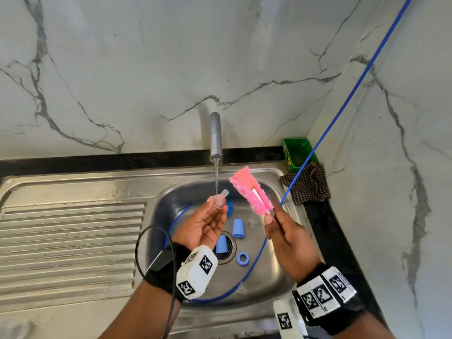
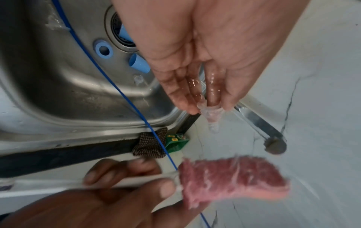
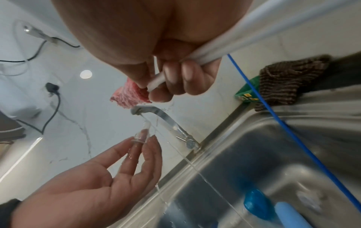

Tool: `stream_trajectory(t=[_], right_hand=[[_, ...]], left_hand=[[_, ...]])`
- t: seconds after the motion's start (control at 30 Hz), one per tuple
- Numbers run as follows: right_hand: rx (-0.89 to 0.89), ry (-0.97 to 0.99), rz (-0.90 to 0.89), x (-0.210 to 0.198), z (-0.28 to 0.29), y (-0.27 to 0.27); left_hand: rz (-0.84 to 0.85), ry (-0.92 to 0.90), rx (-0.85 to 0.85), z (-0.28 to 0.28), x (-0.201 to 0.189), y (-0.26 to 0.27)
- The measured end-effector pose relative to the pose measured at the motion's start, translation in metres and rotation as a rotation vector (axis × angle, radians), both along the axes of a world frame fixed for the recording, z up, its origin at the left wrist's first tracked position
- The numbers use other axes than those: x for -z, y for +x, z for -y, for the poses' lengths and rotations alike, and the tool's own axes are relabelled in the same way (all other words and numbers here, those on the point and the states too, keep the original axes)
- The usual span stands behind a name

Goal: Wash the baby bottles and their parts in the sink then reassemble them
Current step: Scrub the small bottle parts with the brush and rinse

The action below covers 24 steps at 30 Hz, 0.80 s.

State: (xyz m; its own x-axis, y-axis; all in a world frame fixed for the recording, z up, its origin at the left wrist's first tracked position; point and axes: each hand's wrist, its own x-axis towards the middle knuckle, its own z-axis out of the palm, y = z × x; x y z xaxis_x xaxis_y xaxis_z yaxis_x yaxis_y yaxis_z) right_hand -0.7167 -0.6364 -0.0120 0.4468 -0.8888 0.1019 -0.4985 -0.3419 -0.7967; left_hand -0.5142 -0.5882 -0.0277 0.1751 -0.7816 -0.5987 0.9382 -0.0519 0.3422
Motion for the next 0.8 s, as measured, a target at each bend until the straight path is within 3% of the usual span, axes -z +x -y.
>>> stream_trajectory(t=[0.13,0.3,0.4,0.5,0.63,0.73,0.8], right_hand=[[-0.114,-0.164,-0.023,-0.011,-0.007,0.023],[-0.128,-0.357,-0.001,-0.023,-0.04,0.066],[-0.199,-0.387,-0.048,-0.024,-0.054,0.069],[-0.09,-0.369,-0.049,-0.024,-0.052,0.07],[-0.228,-0.394,-0.101,-0.024,-0.074,0.078],[-0.118,-0.373,-0.052,-0.025,-0.07,0.08],[-0.209,-0.35,-0.041,-0.025,-0.082,0.086]], left_hand=[[0.011,-0.009,0.002,-0.02,-0.017,-0.012],[-0.007,-0.063,-0.023,-0.039,-0.033,-0.008],[0.01,-0.076,-0.036,-0.05,-0.035,0.004],[0.017,-0.069,-0.023,-0.06,-0.035,0.007],[0.013,-0.081,-0.022,-0.071,-0.034,0.015],[0.008,-0.075,-0.001,-0.078,-0.032,0.019],[0.014,-0.063,-0.039,-0.08,-0.029,0.02]])
